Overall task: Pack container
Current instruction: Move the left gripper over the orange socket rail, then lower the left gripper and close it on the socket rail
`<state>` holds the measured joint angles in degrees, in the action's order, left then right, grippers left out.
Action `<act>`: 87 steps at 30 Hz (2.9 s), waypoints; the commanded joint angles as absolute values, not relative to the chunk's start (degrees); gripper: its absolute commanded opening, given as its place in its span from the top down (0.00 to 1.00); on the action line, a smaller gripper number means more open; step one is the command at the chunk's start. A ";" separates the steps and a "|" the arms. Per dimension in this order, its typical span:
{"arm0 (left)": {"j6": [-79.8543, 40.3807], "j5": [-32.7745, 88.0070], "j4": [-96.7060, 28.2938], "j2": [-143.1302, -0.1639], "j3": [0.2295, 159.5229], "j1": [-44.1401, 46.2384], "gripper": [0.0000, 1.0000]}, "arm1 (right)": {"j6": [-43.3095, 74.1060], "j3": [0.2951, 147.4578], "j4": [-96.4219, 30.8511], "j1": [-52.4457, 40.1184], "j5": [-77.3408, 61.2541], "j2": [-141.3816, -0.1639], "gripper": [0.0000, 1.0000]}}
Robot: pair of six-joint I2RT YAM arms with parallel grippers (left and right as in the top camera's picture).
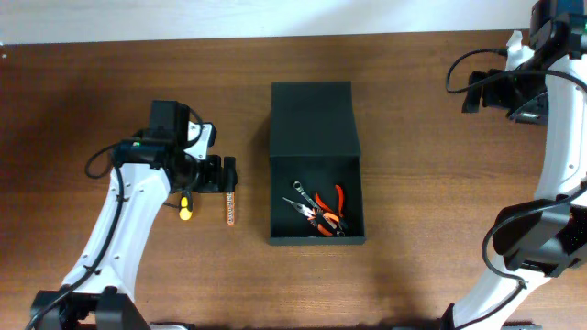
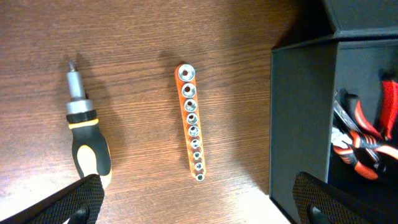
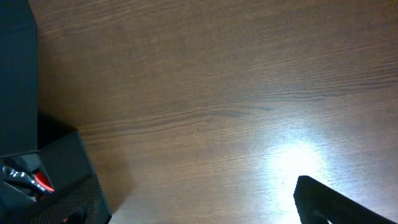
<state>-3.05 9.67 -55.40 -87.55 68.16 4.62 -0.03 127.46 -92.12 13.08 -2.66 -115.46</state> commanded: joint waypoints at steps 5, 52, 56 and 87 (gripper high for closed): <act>-8.32 6.61 -55.59 -87.42 69.10 8.64 0.01 | 0.01 127.37 -92.07 13.06 -3.03 -115.13 0.01; -15.44 -2.85 -57.69 -109.78 77.14 10.98 0.01 | 0.01 127.37 -92.07 13.06 -3.03 -115.13 0.01; -15.40 -2.76 -57.58 -111.02 77.14 10.98 0.01 | 0.01 127.37 -92.07 13.06 -3.03 -115.13 0.01; -13.19 4.32 -55.35 -112.84 74.72 11.00 0.01 | 0.01 127.37 -92.07 13.06 -3.03 -115.13 0.01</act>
<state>-14.28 1.58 -55.72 -112.53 75.88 10.92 -0.01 127.46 -92.12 13.08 -2.68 -115.46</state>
